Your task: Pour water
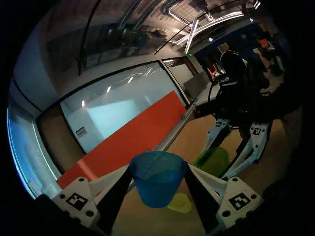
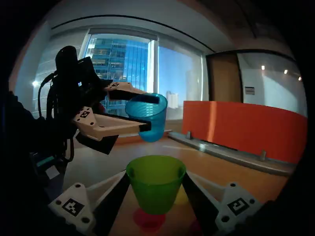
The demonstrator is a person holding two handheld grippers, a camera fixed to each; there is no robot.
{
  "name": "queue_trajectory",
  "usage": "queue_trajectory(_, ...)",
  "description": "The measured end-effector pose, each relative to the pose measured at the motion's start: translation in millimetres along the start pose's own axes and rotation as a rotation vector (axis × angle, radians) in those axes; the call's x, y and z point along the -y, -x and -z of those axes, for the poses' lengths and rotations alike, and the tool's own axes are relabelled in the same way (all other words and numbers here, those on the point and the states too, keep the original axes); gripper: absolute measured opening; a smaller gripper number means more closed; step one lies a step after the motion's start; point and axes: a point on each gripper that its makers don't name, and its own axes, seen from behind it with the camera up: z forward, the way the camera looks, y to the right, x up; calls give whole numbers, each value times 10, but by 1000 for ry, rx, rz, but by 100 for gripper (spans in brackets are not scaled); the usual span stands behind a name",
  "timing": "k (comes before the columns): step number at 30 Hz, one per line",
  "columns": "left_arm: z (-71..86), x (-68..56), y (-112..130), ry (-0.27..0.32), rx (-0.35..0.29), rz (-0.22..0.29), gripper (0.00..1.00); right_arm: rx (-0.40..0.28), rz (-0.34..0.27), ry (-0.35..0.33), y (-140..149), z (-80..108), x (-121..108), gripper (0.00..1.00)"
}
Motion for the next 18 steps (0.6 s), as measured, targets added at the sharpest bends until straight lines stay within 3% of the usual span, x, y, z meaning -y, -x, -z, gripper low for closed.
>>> queue_trajectory(18,-29,-24,-143,-11,19,-160,88,-1,10,-29,-2,-91,95,90)
